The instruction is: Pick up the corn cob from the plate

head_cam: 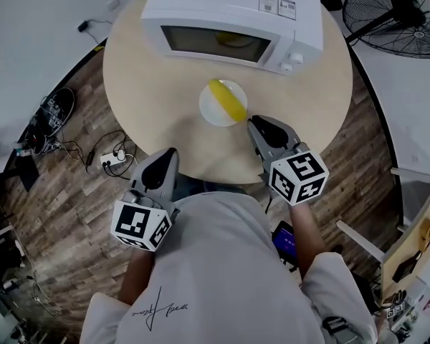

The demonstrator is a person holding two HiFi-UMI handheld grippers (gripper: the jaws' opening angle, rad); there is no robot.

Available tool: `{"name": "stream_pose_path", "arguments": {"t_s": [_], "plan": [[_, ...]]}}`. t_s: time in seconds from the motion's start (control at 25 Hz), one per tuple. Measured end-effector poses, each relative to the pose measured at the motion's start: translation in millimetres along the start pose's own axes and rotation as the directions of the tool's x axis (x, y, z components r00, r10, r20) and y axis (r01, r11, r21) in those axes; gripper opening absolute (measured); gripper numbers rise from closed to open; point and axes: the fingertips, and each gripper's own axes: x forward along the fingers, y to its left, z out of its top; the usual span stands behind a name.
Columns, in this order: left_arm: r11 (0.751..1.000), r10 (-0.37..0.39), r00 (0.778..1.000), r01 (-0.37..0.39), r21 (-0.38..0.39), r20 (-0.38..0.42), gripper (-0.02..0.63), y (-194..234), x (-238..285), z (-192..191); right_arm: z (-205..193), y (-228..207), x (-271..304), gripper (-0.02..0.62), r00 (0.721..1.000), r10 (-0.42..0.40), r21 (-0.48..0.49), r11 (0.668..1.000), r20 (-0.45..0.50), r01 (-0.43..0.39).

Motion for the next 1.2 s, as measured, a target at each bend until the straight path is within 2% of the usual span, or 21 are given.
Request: {"name": "stream_pose_path", "arguments": {"t_s": [0.24, 1.2], "plan": [[1.000, 0.003, 1.000, -0.003, 0.002, -0.007, -0.008, 2, 2, -1, -1, -7, 9, 0.064, 1.000, -0.005, 0.003, 1.000, -0.017, 0.005], [0.999, 0.036, 0.998, -0.036, 0.001, -0.048, -0.008, 17, 5, -8, -29, -32, 45, 0.127, 0.982, -0.020, -0.026, 1.000, -0.186, 0.016]]}}
